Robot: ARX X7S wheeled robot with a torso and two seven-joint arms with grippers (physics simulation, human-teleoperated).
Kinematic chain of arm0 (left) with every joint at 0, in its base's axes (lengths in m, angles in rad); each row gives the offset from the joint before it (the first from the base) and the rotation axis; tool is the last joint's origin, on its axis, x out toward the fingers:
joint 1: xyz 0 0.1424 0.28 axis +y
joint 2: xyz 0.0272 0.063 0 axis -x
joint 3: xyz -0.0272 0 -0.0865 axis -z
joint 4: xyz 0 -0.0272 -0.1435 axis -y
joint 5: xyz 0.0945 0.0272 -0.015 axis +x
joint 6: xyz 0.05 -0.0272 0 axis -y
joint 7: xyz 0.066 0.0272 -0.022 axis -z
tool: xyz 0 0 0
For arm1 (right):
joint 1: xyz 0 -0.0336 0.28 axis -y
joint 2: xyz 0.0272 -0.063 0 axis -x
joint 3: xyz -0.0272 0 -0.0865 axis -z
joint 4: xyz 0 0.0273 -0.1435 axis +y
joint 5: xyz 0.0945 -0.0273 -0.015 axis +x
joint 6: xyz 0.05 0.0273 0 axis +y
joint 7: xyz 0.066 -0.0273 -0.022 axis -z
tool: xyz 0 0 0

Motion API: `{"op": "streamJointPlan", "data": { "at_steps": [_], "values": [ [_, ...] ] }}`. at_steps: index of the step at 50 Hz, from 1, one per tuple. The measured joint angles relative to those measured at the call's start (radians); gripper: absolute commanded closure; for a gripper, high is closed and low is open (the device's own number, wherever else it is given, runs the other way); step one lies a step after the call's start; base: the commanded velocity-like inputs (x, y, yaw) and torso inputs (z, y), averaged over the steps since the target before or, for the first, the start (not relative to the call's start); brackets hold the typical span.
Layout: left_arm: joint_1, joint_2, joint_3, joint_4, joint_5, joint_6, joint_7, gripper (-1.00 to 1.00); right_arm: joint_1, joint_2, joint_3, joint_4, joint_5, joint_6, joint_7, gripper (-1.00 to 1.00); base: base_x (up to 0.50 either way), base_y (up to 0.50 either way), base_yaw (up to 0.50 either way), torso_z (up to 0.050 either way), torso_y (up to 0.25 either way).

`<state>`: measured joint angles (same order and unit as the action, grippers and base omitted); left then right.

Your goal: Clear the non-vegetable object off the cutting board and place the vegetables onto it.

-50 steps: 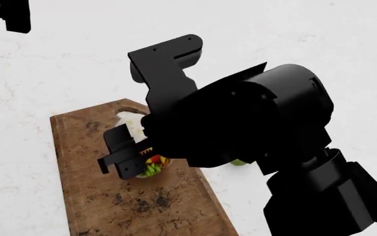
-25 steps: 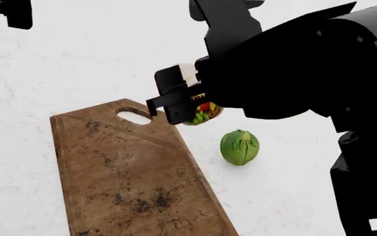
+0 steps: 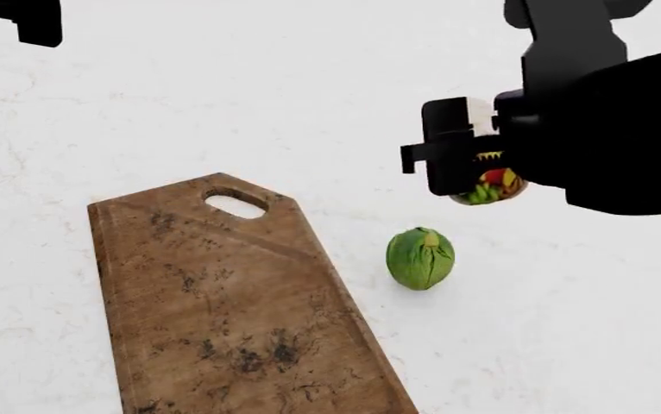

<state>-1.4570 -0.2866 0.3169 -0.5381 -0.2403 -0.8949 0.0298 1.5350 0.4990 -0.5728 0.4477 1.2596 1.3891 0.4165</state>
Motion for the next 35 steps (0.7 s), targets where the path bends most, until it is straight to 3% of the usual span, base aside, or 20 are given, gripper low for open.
{"op": "streamJointPlan", "data": {
  "at_steps": [35],
  "values": [
    [0.001, 0.000, 0.007, 0.014, -0.008, -0.011, -0.008, -1.00, -0.264, 0.204, 0.047, -0.028, -0.010, -0.153, 0.073, 1.00, 0.00, 0.00, 0.00, 0.000, 0.000]
  ]
}}
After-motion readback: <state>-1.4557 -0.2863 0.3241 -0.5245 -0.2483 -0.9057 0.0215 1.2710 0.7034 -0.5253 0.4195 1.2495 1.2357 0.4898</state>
